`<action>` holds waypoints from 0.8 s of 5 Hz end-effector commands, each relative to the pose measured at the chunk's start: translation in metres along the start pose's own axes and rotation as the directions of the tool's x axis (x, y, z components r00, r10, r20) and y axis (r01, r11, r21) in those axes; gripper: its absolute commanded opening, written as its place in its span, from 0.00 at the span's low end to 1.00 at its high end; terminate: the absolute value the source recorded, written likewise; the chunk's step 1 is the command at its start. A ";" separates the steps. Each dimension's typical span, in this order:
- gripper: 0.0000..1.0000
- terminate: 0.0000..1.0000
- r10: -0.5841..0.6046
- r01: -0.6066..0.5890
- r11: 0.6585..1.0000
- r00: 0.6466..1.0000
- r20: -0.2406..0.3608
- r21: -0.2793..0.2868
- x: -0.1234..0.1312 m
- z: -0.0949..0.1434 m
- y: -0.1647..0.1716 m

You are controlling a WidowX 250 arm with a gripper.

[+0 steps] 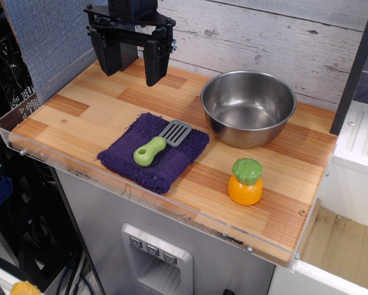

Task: Move bowl to lower left corner

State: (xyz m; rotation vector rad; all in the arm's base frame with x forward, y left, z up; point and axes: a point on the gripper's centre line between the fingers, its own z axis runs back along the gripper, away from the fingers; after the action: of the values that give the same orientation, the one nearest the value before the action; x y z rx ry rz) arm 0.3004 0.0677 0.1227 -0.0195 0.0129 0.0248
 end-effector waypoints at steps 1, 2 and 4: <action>1.00 0.00 0.000 0.000 1.000 1.000 0.000 0.000 0.000 0.000 0.000; 1.00 0.00 -0.026 0.026 0.999 0.999 0.021 0.024 0.022 -0.011 -0.015; 1.00 0.00 -0.050 0.048 0.997 0.998 0.039 0.056 0.056 -0.043 -0.039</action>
State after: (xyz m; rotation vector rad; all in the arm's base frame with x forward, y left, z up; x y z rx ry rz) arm 0.3510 0.0275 0.0631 0.0290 0.0235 -0.0235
